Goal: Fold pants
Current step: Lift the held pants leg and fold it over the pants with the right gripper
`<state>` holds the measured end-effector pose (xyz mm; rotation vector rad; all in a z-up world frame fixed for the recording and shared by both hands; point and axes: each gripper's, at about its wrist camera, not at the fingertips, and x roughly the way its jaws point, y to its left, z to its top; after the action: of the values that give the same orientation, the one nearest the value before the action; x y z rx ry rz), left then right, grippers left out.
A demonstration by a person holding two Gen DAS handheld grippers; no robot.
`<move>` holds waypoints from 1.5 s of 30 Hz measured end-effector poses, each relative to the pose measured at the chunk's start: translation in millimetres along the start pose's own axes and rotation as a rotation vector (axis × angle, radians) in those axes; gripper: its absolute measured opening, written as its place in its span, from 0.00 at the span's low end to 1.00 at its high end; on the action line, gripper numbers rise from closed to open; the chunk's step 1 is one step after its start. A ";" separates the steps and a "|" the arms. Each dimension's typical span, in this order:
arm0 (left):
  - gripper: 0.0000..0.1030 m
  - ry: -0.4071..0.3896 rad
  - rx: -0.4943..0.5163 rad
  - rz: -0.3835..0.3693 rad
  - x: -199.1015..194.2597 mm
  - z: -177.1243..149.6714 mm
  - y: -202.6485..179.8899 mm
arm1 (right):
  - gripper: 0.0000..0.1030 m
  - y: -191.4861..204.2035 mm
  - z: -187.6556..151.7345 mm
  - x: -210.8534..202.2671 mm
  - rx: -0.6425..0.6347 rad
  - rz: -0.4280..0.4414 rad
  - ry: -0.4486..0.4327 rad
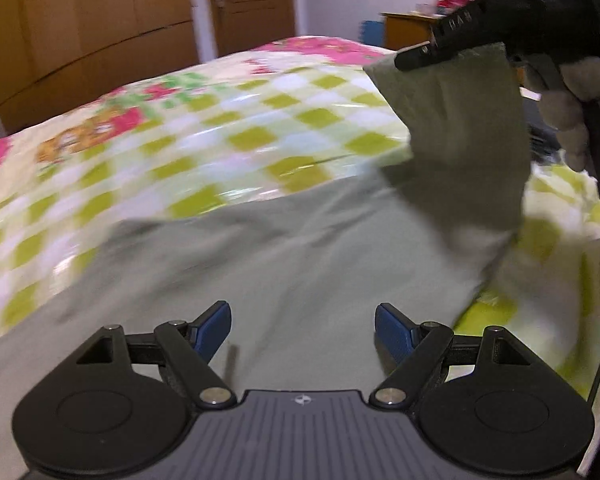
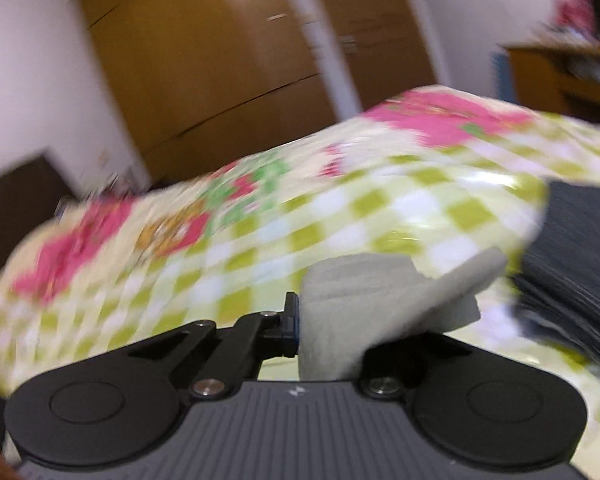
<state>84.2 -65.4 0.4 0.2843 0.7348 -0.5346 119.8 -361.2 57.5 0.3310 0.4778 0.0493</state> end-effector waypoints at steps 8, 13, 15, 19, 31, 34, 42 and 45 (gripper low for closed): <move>0.88 0.020 -0.167 0.144 -34.1 -40.6 72.2 | 0.03 153.3 -59.7 34.8 -0.598 0.075 0.128; 0.88 0.010 -0.243 0.164 -36.9 -55.4 88.6 | 0.03 202.0 -103.2 61.5 -0.713 0.134 0.256; 0.88 0.005 -0.255 0.157 -37.1 -57.8 91.4 | 0.04 212.6 -112.0 66.7 -0.745 0.124 0.274; 0.88 -0.020 -0.270 0.151 -43.5 -61.3 94.9 | 0.05 225.4 -116.7 71.6 -0.784 0.108 0.291; 0.88 -0.052 -0.291 0.187 -67.8 -76.2 102.4 | 0.06 247.9 -127.4 67.2 -0.857 0.096 0.295; 0.88 -0.061 -0.300 0.200 -73.4 -82.0 107.2 | 0.01 244.3 -123.2 66.5 -0.801 0.100 0.301; 0.88 -0.063 -0.354 0.242 -85.8 -102.7 130.7 | 0.01 258.4 -96.3 46.0 -0.702 0.119 0.232; 0.88 -0.061 -0.367 0.245 -89.6 -111.2 135.0 | 0.01 278.1 -91.1 43.7 -0.690 0.156 0.215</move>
<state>41.7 126.3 -7.9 0.0137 0.7122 -0.1693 125.2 -65.4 52.1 -0.3191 0.6157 0.3950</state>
